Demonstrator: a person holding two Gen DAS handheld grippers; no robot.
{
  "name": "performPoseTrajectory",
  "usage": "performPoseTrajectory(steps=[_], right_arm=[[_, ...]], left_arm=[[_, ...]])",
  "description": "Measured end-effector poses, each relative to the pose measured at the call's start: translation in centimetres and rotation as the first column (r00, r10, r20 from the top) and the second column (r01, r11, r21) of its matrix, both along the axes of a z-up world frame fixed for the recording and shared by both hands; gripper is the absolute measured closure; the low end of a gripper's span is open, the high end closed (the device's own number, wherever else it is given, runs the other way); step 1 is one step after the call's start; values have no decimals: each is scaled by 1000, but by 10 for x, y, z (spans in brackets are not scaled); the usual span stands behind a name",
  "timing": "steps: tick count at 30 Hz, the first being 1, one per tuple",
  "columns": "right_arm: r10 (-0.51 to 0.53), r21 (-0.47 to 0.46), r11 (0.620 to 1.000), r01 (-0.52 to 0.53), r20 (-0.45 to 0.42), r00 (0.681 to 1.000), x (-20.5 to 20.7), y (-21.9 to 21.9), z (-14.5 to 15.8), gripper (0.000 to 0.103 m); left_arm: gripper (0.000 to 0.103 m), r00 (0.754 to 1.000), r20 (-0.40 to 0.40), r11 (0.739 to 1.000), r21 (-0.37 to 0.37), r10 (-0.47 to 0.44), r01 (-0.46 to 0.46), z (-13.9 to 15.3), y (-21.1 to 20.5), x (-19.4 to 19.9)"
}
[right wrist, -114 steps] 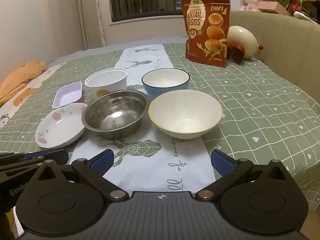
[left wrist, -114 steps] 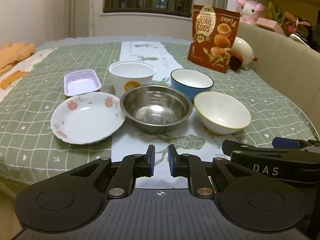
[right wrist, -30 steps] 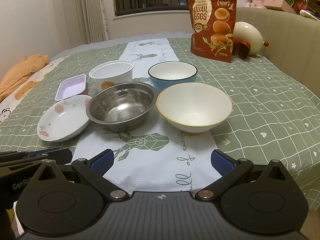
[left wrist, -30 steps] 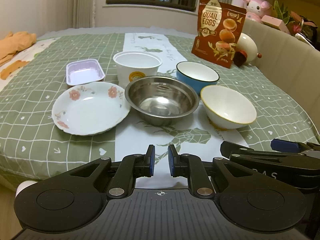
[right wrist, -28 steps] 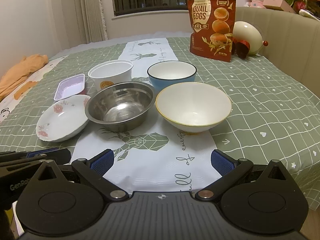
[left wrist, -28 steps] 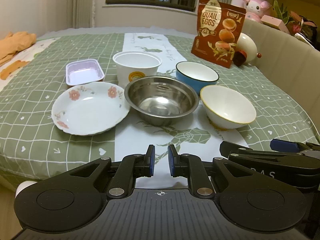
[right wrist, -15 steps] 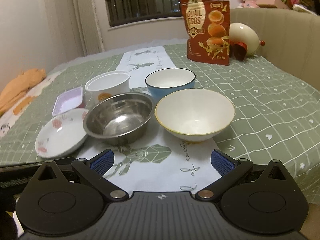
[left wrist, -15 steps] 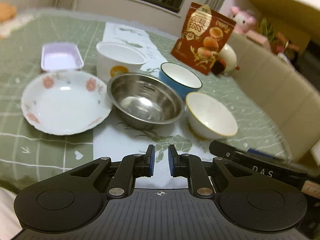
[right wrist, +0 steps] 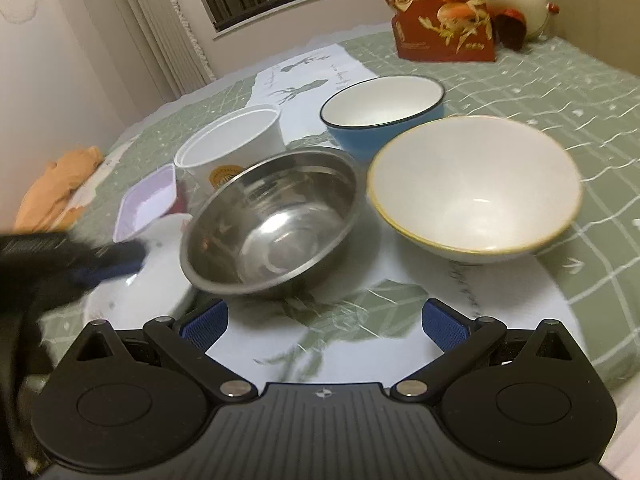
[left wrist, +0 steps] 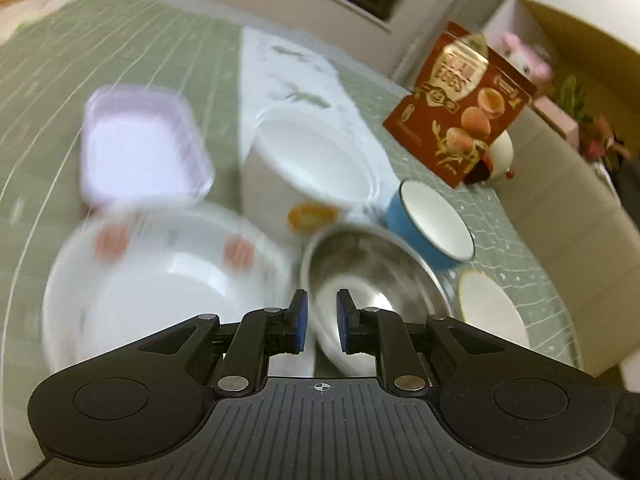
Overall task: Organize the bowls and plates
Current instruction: 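Move both grippers to the stainless steel bowl and grasp its rim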
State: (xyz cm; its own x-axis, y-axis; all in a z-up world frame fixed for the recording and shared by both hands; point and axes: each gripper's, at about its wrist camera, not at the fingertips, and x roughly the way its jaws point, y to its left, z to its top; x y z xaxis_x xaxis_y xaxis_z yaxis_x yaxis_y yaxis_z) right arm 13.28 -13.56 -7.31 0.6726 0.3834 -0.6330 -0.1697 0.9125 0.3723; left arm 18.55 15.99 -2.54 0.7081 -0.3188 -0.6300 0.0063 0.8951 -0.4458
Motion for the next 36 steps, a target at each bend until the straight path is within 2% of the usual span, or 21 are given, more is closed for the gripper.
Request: performPoseTrajectory(steps=[3,6,10,13,19,23,28,30,33,36], right_arm=[[-14,34,999,14,-25,1000,12,3,-1,0],[-35,60,998,37,-48,998,24,5,-4,0],[-73,77,994,78,-67,995,38,9,-11,0],[-92,76,992,101,-104,990,46,13,-21,0],[-106,51,992,113,-122,987,51,14,-29,0],[-96,25,995,101,-154,983,57,17,-33,0],[-118,67,989,133,-192,974,61,11,-32,0],[-110,49,991,122,-201,973,65,13,-31,0],[-76,1,997,77,-163,984,67,23,-25,0],[-115,17,993,118,-125,985,70,26,-22,7]], left_arm=[[86,996,38,996,45,-85,83,9,-8,32],[86,982,90,984,77,-165,158,1,-15,44],[86,989,73,991,51,-129,126,-7,-11,52],[86,985,82,988,55,-151,146,-7,-10,56],[86,988,11,987,47,-154,154,-28,-8,76],[86,981,24,982,-2,-191,191,-34,-4,77],[86,981,28,981,7,-192,192,-37,-8,83],[86,978,26,978,-10,-207,208,-37,-11,86],[86,975,4,974,-45,-221,221,-43,-13,93],[86,972,-15,971,-36,-236,235,-48,-17,94]])
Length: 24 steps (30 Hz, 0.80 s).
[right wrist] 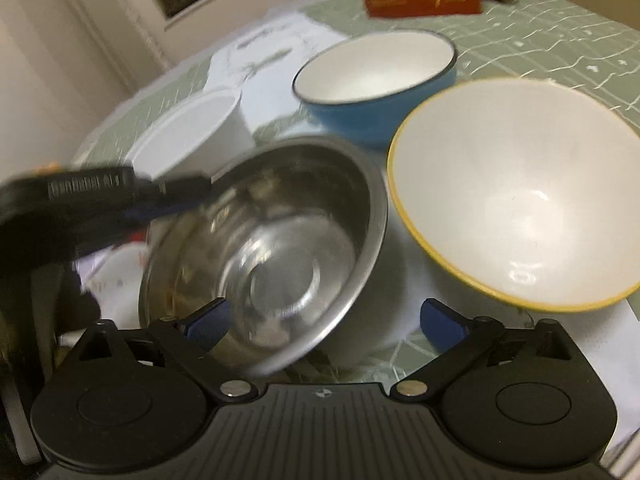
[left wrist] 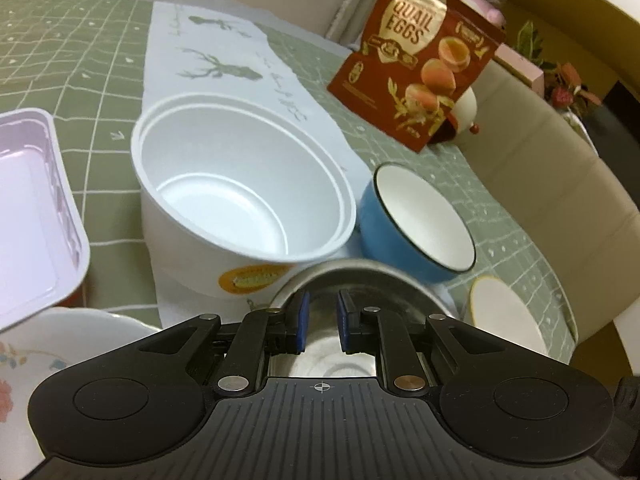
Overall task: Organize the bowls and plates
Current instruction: 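Move both grippers to the stainless steel bowl and grasp its rim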
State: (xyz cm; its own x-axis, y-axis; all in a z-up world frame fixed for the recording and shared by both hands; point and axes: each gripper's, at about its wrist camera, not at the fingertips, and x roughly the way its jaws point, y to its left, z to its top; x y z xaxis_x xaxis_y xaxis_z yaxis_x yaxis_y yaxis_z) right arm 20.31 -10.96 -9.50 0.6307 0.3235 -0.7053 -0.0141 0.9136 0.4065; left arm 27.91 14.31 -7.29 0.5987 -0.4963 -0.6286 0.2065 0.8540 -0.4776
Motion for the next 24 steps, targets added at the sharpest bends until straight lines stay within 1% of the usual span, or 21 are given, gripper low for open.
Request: performPoseTrajectory(steps=[2,4,5,6,7,8,10,11,12,14,16,17,21,24], right_arm=[[-28,4,1000,28,9,1000,4,0,0,13],[-46,-6,999,46,4,999,8,1,0,24],[-49,-14,999,49,6,999,9,2,0,26],[-47,-21,999,47,11,999,10,3,1,32],[-38,-26,999,38,17,999,10,5,2,36],[-29,-31,999,30,19,999,10,6,2,36],[-28,-37,999,29,22,999,8,6,3,37],[-33,-37,999,34,24,999,7,5,3,37],[-37,-36,999,38,25,999,6,4,4,37],[-37,-40,998,38,28,999,4,4,6,37],[-31,-56,998,33,30,999,1,5,8,37],[-29,-62,998,31,32,999,0,6,9,37],[-23,-78,997,26,39,999,-4,8,9,37],[-40,-71,997,42,27,999,-1,6,6,37]], left_arm=[[86,999,-23,1000,-18,-23,22,-5,-1,1],[87,998,-56,995,-92,-35,30,-12,3,3],[86,997,-66,992,-122,-30,22,-12,6,3],[86,997,-73,989,-146,-17,6,-11,9,2],[86,998,-71,988,-156,0,-11,-8,13,0],[86,998,-55,987,-157,12,-20,-2,16,-4],[86,1000,2,989,-148,28,-27,16,24,-13],[86,999,31,991,-131,38,-34,24,28,-18],[86,998,51,994,-102,47,-42,30,30,-22],[86,996,66,998,-30,62,-60,33,31,-22],[86,996,49,997,23,74,-75,29,29,-16],[86,996,38,996,32,78,-79,25,28,-13],[86,999,-16,999,-4,51,-51,9,26,-1],[84,998,-34,999,12,49,-48,1,21,4]])
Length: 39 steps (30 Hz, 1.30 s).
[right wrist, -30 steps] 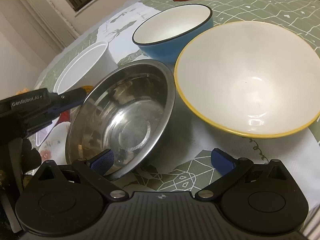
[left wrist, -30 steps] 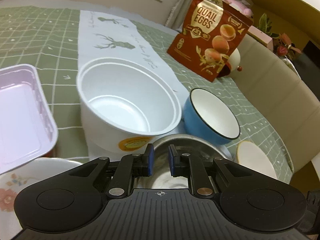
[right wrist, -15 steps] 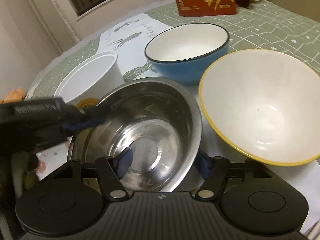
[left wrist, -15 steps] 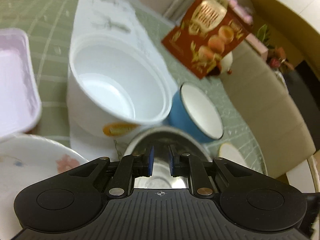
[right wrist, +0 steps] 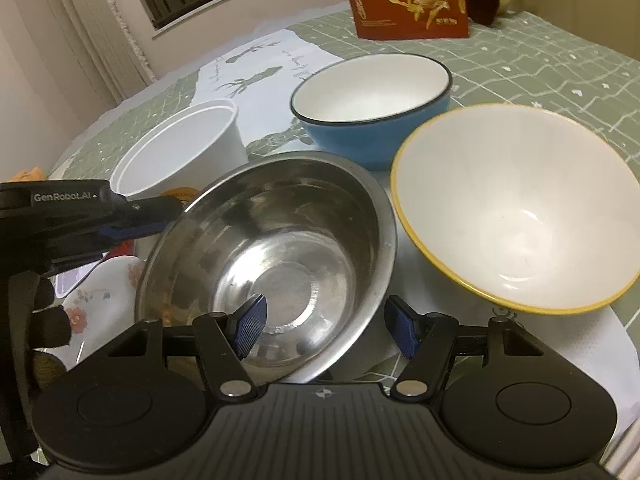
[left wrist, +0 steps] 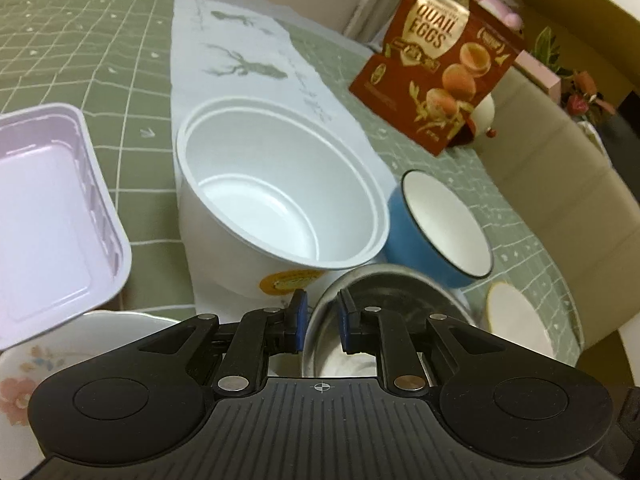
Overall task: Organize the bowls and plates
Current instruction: 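Lift the steel bowl with both grippers and carry it over the flowered plate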
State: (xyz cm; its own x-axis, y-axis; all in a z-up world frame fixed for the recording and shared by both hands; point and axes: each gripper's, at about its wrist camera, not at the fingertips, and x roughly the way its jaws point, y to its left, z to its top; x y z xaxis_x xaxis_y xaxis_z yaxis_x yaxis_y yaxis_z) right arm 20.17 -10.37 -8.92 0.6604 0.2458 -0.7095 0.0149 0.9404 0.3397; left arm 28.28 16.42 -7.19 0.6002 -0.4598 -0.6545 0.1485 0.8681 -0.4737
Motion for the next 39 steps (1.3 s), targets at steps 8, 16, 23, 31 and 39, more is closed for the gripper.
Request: performPoseTrajectory(steps=[8,16,23,31,39], right_arm=[[0,9,1000,0,10,1000,8,4,-1,37],[-12,-3,1000,12,33,999,-1,12,6,41],[64,-36,998,-58,183,981,-36,43,46,42],[243,-6,970,-244,130,961,-38,116,44,42],[283,-53,959,-280,77,956,-35,158,29,42]], left_arm=[[75,998,-42,999,4,-37,37,-20,-17,12],[78,1000,-10,998,-66,8,-9,-5,-4,-18],[79,989,87,986,-122,123,-112,34,48,-87],[79,963,44,963,-69,265,-262,32,114,-132],[78,956,-10,955,-45,292,-292,17,135,-129]])
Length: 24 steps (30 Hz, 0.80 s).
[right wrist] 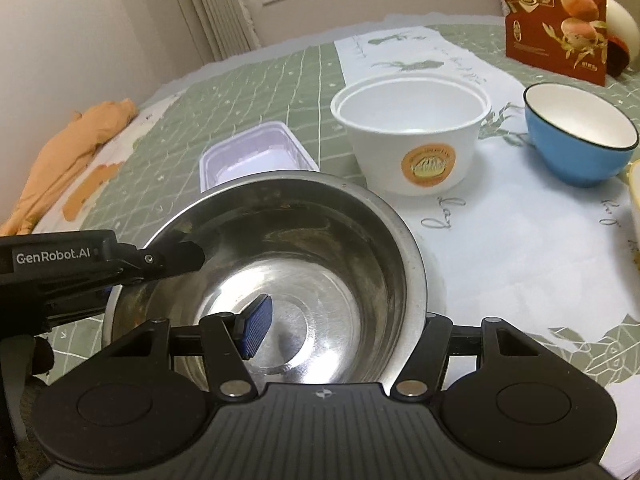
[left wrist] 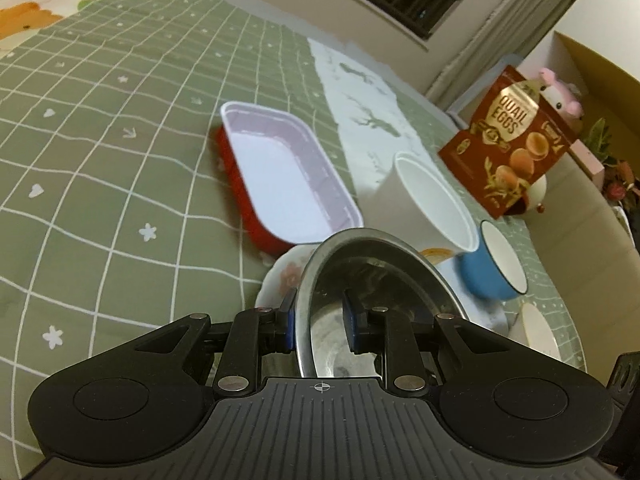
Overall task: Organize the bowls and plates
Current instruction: 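Lift the steel bowl with both grippers and carry it over the flowered plate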
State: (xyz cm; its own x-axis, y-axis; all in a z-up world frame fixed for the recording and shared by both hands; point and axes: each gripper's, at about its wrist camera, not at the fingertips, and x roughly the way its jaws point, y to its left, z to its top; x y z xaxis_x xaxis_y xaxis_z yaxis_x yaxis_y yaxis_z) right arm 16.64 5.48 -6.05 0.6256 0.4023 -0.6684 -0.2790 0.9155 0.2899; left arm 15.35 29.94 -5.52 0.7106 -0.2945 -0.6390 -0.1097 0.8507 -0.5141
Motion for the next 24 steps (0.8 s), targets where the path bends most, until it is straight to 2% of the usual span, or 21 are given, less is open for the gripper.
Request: performPoseTrajectory(steps=[4,8,24], right_arm=[[-15,-9,1000,15,-16,1000,8,-1,-7,42],[-20,-13,1000,20,-18,1000,8,-4,-10,42],[-28,-19,999,28,3,1000,9,-8,-13,42]], left_arm=[[78,1000,-26,1000,14,-7,7,-8,-2,5],[79,998,-54,997,80,17,-12,-13,-7,9],[79,999,-29,995,96,36,-33,-3,-6,6]])
